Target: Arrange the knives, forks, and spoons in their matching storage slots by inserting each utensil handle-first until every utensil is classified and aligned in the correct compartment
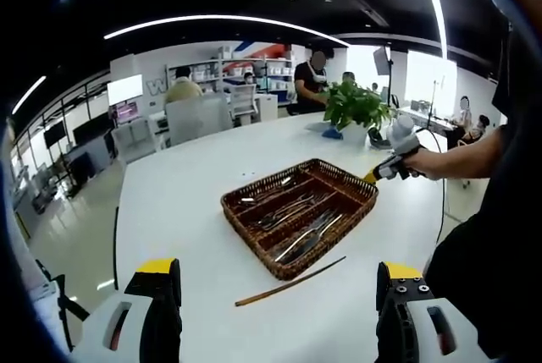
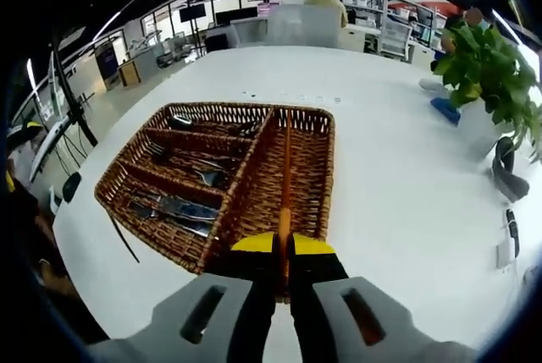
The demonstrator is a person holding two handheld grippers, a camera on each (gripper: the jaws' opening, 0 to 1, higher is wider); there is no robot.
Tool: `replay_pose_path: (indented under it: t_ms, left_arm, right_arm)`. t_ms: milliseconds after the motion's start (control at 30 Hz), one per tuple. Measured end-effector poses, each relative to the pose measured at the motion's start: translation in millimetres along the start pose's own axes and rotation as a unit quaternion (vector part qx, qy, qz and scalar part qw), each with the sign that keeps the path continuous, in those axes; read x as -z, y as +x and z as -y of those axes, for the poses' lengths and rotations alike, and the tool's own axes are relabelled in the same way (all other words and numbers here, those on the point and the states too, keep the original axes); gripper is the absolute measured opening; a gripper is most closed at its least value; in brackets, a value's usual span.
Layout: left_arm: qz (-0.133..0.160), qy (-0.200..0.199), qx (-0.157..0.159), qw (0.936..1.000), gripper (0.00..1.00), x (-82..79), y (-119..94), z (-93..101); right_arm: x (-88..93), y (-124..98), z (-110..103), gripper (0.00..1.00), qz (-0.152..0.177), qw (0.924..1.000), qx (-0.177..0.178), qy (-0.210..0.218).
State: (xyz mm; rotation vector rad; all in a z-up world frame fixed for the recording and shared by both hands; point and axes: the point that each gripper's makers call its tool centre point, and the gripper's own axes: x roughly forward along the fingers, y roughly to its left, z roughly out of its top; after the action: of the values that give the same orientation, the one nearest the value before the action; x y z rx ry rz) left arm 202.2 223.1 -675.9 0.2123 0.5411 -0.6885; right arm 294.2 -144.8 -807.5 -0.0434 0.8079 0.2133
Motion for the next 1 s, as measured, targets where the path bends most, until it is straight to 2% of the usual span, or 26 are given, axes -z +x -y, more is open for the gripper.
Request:
replay_pose_path:
  t_ms: [467, 1000]
  left_arm:
    - [-0.001, -0.001, 0.000, 1.0000, 1.00, 0.3, 0.7, 1.1]
    - [-0.005, -0.002, -0.001, 1.0000, 1.00, 3.4, -0.6, -0.7]
  right_arm:
    - [8.6, 21.6, -5.3, 0.02, -0.022, 0.9997, 0.003, 0.011]
    - [17.7, 31.6, -9.6, 0.02, -0.039, 0.9992, -0.005, 0.003]
